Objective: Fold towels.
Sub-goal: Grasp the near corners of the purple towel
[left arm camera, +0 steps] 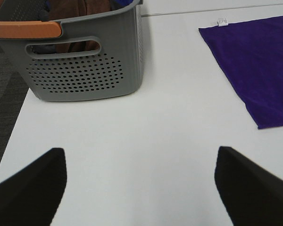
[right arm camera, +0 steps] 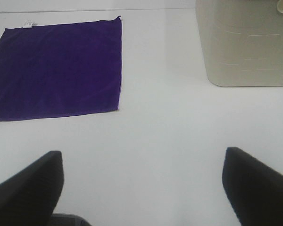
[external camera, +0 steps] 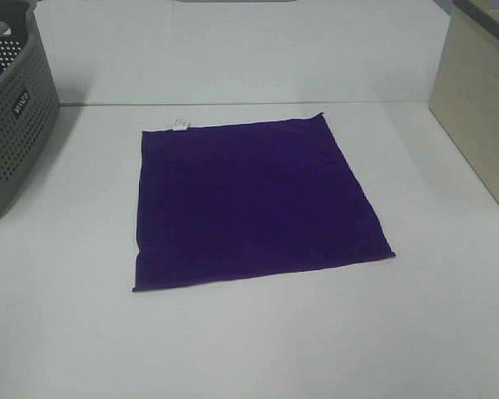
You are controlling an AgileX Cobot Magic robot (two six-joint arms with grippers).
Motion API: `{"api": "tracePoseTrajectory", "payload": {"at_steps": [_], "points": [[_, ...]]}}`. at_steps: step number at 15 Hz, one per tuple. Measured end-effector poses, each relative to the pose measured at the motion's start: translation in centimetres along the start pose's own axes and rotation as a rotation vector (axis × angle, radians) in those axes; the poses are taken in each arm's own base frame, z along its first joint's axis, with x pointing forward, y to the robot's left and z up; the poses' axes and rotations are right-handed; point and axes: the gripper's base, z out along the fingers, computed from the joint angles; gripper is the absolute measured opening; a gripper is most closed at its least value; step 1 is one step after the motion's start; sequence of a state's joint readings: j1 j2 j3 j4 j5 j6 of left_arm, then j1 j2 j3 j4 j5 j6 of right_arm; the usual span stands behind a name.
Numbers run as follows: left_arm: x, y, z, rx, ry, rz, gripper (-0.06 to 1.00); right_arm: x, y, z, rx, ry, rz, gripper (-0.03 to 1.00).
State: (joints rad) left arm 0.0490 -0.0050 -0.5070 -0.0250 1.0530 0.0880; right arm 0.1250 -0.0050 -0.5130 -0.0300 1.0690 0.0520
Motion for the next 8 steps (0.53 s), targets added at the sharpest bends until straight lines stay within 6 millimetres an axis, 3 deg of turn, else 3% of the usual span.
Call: {"api": "tracePoseTrajectory", "payload": {"at_steps": [2,8], "points": [[0.0,0.0,0.0,0.000,0.000,0.000,0.79,0.0,0.0,0.0,-0.001,0.000,-0.012,0.95],[0.0,0.0,0.0,0.000,0.000,0.000,0.79,0.0,1.3,-0.1,-0.138,-0.002,-0.059,0.96]]}}
